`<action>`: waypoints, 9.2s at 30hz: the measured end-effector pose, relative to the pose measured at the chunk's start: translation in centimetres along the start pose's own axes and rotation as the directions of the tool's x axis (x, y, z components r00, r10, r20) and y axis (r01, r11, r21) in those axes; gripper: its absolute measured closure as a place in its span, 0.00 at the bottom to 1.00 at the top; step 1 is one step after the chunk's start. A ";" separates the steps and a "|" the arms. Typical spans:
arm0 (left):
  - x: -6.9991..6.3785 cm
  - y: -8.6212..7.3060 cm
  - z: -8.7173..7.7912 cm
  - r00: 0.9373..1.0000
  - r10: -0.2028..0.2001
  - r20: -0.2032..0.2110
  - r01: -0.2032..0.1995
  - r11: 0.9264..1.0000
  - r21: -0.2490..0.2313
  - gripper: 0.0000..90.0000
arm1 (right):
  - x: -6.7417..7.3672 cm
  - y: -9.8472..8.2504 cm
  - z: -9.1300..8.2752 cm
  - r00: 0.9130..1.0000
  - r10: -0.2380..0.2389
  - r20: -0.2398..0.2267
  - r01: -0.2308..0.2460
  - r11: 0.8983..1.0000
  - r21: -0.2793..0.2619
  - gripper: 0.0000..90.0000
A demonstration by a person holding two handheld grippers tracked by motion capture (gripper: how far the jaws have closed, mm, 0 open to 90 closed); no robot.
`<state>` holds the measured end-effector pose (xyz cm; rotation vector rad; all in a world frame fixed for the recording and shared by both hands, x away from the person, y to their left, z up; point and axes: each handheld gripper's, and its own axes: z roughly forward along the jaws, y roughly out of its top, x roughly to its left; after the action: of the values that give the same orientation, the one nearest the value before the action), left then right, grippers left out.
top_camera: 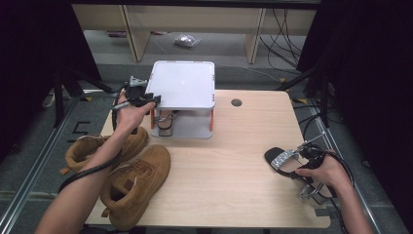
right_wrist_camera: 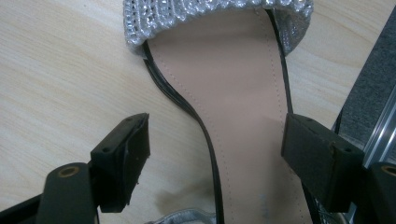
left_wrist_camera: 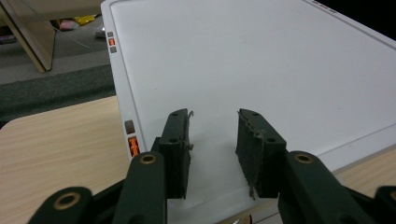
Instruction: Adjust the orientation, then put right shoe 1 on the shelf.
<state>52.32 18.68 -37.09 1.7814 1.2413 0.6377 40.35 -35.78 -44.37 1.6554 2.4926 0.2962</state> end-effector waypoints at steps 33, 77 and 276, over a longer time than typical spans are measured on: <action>0.0 0.1 0.0 1.000 0.003 0.003 -0.003 1.000 0.007 0.72 | -1.0 0.5 2.3 1.000 0.019 -0.005 -0.017 0.987 0.162 0.48; 0.2 0.1 0.0 1.000 0.009 0.008 -0.009 1.000 0.007 0.73 | 13.9 7.6 2.1 0.983 0.151 -0.105 -0.142 0.986 0.090 0.48; -0.1 0.3 -0.1 0.999 0.020 -0.039 -0.019 0.999 0.041 1.00 | 23.5 8.2 4.8 0.954 -0.075 -0.291 0.019 0.982 -0.189 1.00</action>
<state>52.35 18.57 -36.83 1.8243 1.2734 0.6661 39.68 -10.60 -47.20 1.5754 2.6096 0.8001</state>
